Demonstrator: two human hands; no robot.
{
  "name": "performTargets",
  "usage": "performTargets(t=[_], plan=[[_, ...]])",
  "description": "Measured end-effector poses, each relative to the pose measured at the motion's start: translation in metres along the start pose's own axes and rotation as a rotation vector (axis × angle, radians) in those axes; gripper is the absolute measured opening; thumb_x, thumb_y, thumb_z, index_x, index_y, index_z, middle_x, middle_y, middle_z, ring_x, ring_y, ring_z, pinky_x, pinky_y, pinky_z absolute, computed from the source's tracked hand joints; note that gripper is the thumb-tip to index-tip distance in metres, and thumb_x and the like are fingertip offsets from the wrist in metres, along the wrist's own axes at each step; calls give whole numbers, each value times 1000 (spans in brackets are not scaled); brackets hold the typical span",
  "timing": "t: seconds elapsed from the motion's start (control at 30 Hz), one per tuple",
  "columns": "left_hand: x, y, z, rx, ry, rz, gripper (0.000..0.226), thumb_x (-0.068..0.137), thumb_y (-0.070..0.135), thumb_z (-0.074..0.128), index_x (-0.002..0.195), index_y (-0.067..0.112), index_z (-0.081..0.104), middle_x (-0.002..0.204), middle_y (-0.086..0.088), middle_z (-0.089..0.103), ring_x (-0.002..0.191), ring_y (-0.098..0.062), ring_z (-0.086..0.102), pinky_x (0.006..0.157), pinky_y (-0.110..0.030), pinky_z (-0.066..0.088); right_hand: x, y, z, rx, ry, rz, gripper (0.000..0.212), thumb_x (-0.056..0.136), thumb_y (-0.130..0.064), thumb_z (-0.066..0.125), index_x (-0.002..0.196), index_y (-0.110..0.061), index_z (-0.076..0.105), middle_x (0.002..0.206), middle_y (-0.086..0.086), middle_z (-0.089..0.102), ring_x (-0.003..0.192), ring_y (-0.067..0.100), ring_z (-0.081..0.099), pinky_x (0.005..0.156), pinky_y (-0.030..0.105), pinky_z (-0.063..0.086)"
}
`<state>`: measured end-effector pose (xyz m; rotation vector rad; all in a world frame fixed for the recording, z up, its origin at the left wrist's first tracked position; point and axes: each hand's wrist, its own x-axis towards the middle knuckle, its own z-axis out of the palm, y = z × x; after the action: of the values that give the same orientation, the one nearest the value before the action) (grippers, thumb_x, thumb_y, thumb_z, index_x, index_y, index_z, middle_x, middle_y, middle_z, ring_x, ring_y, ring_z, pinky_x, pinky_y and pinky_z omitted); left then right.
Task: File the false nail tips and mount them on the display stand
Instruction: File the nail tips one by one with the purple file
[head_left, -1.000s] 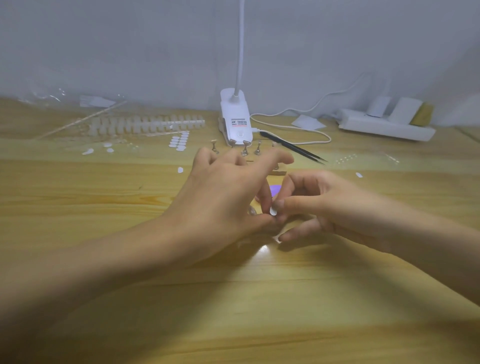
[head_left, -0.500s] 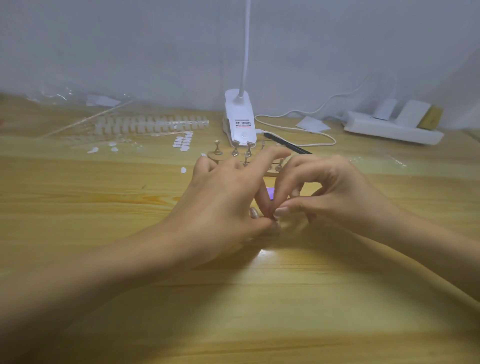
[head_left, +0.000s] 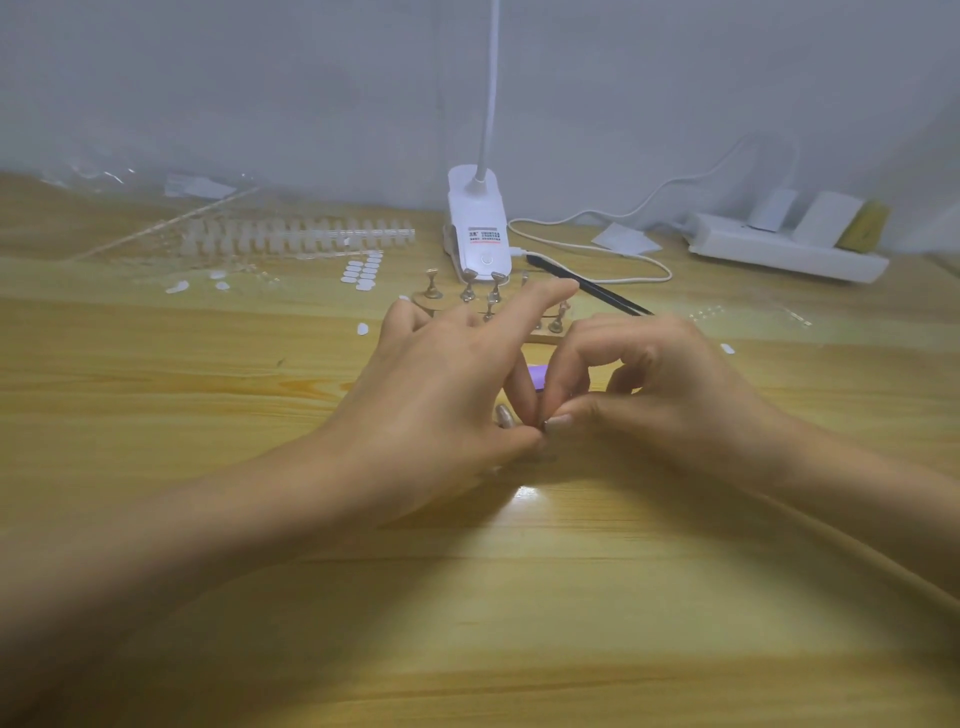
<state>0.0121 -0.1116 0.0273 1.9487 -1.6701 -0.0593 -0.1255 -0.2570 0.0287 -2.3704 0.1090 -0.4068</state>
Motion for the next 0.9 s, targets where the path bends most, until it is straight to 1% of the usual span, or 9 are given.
performTargets(t=[0.13,0.2,0.37,0.47,0.53,0.6,0.7,0.73,0.9], plan=[[-2,1,0,4,15,16,87,79,37,74,146,49,19,81,27,65,113,-8,46,91,-24,22,-6,-2,7,-95,90,-68,4,79,-12,76,76,-12,74,79,0,69,78,17,63,59,31,50],[-3,2,-1,36,29,39,88,80,41,74,147,49,17,81,29,65,111,-5,45,92,-25,22,-9,-1,7,-54,115,-67,3,80,-13,74,78,-10,74,81,1,69,79,17,64,60,36,52],[-3,8,-4,103,64,110,90,79,48,74,150,46,18,84,31,65,105,3,41,93,-29,22,-16,-3,8,69,214,-30,6,81,-14,74,77,-17,73,80,-8,70,79,16,67,56,43,53],[0,12,-11,67,134,147,85,77,47,76,147,44,27,85,28,65,96,2,49,89,-29,23,-15,-11,11,257,318,48,12,84,-16,73,75,-23,71,78,-2,74,76,13,70,53,34,53],[2,12,-16,-60,161,135,77,77,45,78,141,41,36,79,27,66,86,1,57,93,-27,26,-14,-19,11,387,373,88,9,82,-21,77,75,-25,73,77,1,75,73,12,70,52,23,51],[2,10,-20,-243,155,103,64,75,41,79,129,35,46,77,25,69,78,-3,63,93,-27,36,-15,-25,6,452,382,114,3,79,-26,75,77,-25,76,76,2,75,70,11,70,52,19,51],[-1,6,-25,-364,170,82,50,75,31,81,115,28,52,77,21,72,72,-7,66,66,-12,44,-16,-27,1,428,342,156,8,78,-24,73,79,-19,78,75,3,76,68,11,71,50,20,51],[-1,5,-25,-348,166,87,48,74,30,81,113,26,53,77,21,72,72,-7,65,63,-11,44,-16,-28,2,422,322,172,8,79,-23,72,79,-17,78,75,4,76,67,12,71,49,20,51],[0,6,-24,-182,134,123,41,73,45,73,102,26,51,75,22,72,66,-8,58,82,-7,32,-17,-27,1,403,309,186,11,78,-26,72,77,-16,77,80,5,76,66,20,73,46,23,51]])
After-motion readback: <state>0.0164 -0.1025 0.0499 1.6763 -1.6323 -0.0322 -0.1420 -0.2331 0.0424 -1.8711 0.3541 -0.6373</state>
